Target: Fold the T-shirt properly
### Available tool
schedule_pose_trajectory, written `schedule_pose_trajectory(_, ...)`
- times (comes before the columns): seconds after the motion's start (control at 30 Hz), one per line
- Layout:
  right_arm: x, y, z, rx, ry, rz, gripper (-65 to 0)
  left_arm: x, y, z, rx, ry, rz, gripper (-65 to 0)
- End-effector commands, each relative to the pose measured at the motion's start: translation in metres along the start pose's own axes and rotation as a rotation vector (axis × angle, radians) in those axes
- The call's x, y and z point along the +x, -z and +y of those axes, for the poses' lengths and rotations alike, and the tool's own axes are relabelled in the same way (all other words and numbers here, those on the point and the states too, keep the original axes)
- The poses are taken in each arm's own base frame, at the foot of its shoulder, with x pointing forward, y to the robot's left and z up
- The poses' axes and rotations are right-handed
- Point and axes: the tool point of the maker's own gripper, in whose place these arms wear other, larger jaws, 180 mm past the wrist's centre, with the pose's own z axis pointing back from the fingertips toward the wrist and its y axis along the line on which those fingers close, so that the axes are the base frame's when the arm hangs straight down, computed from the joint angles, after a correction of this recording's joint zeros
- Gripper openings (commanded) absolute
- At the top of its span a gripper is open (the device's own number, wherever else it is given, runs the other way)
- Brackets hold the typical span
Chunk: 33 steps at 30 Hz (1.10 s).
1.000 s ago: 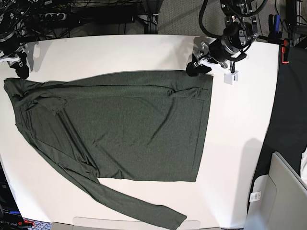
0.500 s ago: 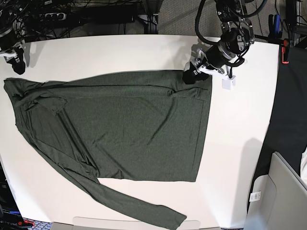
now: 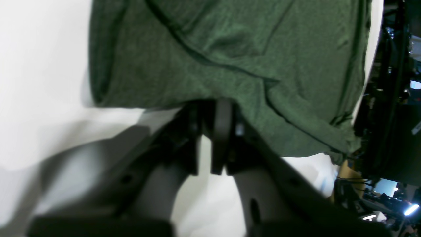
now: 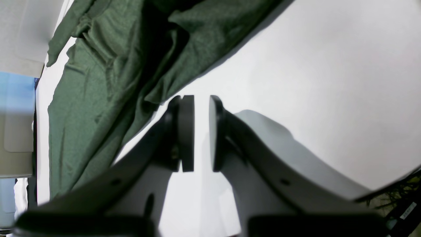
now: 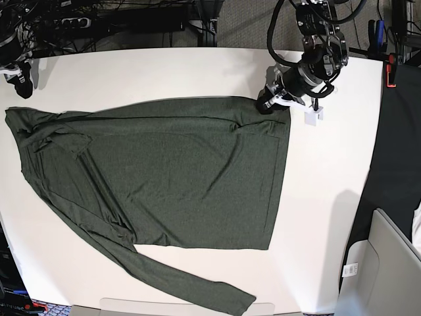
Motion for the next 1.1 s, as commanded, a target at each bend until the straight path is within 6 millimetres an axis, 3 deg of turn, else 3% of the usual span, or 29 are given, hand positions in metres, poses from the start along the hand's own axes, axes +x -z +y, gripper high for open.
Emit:
schedule_pose_trajectory(0.0,0.019,-0.003,0.005,0.019,-0.034,-0.046,-56.3,0.004,-0.002,-0.005,-0.019,0.004,-0.006,-64.4)
schedule_pose_trajectory(0.17,0.019,-0.003,0.003,0.009,-0.037,-0.041,-56.1,0.003,-0.006,0.0,-0.005,0.003,-0.009,-65.0)
schedule_pose_trajectory(0.4,0.017,0.002,0.001,-0.018,-0.056,-0.03,-55.6,0.017,-0.021,0.011,0.021,-0.013,-0.063,-65.0)
schedule_pose_trajectory(0.67,0.01,0.014,-0.006,-0.008,0.017,-0.023,-33.8,0.012,-0.022,0.015,0.029,-0.02,-0.054,-65.0)
schedule_pose_trajectory(1.07,0.017,0.029,-0.022,-0.004,0.149,-0.065,-36.7,0.01,-0.023,0.017,0.034,-0.021,-0.05,-65.0)
